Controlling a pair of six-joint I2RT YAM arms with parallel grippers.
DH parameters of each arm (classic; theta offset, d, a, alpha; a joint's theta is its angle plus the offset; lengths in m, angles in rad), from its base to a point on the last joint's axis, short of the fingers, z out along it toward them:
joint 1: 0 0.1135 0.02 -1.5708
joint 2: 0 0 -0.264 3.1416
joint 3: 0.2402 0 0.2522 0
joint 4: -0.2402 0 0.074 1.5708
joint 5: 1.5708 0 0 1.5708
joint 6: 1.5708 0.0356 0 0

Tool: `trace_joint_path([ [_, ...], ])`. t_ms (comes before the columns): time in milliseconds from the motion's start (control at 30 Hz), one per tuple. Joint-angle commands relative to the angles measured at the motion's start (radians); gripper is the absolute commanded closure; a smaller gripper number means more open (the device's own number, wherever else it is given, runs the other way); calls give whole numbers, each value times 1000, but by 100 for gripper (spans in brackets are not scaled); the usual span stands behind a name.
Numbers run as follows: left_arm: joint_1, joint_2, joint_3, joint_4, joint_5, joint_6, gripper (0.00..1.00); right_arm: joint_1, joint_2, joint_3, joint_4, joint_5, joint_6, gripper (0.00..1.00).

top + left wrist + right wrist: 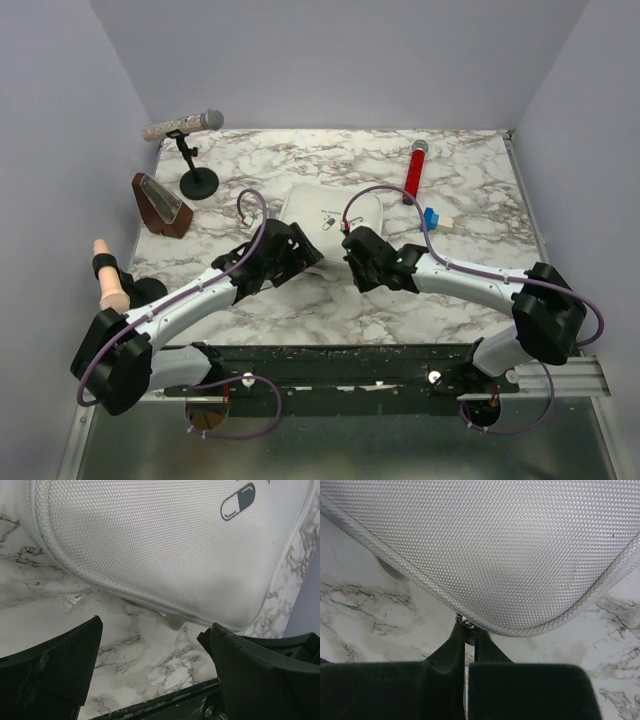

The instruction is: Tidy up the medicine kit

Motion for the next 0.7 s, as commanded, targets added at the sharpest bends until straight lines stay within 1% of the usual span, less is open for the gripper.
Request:
trace_joint_path([
  [0, -4, 86, 34, 85, -73, -68, 1, 26, 18, 30, -11, 9, -5, 99],
  [67, -4, 114, 46, 100, -81, -63, 1, 32, 15, 33, -11, 10, -3, 99],
  [200, -6, 112, 34, 154, -90, -62, 1, 55, 19, 33, -8, 6, -2, 99],
  [333, -3, 140, 36, 142, -107, -34, 1, 96, 51, 61, -6, 4, -5, 99],
  [400, -1, 143, 33, 110, -131, -22, 6, 125, 70, 81, -6, 3, -12, 99],
  [467, 7, 129, 11, 99, -150, -11, 14, 150, 90, 107, -7, 10, -20, 99],
  [500, 16, 123, -6, 102, -150, -2, 18, 159, 97, 116, -12, 13, -22, 99],
  [567, 43, 118, -36, 120, -135, 33, 33, 161, 101, 113, -15, 16, -22, 99],
  [600, 62, 127, -45, 134, -121, 61, 46, 162, 94, 108, -17, 25, -17, 99],
  [633, 86, 144, -49, 136, -105, 84, 69, 161, 88, 95, -18, 35, -17, 99],
  [667, 108, 163, -46, 130, -87, 101, 84, 161, 79, 79, -23, 45, -19, 99],
])
